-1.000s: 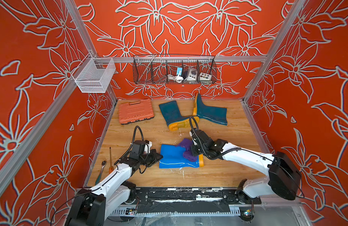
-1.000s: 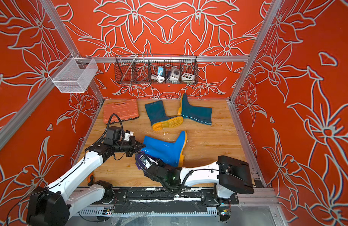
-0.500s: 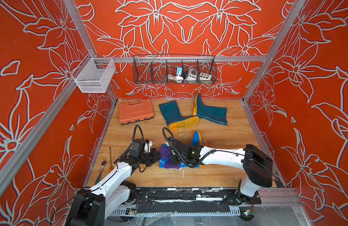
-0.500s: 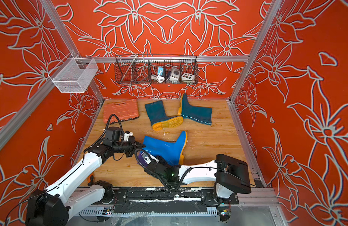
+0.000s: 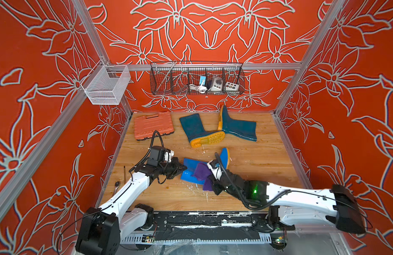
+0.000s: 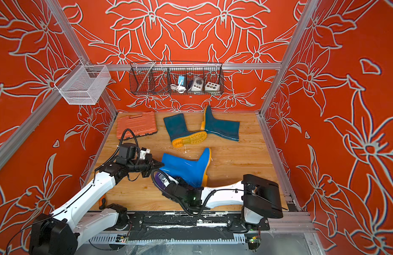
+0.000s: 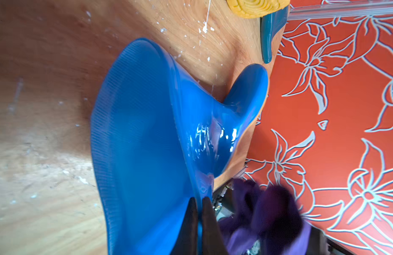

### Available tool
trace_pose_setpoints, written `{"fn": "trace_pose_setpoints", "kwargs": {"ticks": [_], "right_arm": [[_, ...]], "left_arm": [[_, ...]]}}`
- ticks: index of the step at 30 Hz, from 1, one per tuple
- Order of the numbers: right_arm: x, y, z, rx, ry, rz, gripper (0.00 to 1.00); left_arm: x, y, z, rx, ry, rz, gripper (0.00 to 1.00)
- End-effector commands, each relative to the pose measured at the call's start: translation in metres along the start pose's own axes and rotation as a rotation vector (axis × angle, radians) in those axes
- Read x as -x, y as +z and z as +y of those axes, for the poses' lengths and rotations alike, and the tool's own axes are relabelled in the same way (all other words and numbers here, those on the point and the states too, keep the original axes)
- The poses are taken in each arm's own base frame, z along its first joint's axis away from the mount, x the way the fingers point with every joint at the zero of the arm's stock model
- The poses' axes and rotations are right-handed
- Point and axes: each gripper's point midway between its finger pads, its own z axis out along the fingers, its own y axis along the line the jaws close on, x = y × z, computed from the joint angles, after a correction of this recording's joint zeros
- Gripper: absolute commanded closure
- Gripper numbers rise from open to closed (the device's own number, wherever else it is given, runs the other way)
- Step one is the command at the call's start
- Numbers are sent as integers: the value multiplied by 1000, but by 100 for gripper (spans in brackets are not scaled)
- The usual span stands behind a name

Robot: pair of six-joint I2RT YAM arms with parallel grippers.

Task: Wipe the rubber boots with a cloth
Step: Wipe the dirt off the rubber boot.

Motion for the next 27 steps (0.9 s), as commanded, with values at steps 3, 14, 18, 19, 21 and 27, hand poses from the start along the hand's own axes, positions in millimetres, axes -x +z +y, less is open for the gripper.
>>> {"fn": "trace_pose_setpoints", "kwargs": {"ticks": [3, 14, 18, 19, 21, 27], "right_arm": [[24, 30, 40, -55, -143, -140, 100], [-30, 62, 1, -191, -170, 81, 100], [-92, 33, -56, -292, -63, 262, 100], [-108, 21, -70, -317, -23, 296, 100], [-134, -3, -93, -358, 60, 339, 100], [-130, -35, -98, -283, 208, 251, 100]], "left_arm": [[-5, -12, -27, -63, -93, 28, 100], [-10, -18, -33, -88, -123, 34, 100], [-9, -19, -37, -104, -120, 36, 100], [-9, -19, -38, -107, -119, 38, 100], [-8, -18, -40, -112, -112, 42, 100], [-5, -14, -39, -111, -96, 54, 100]]}}
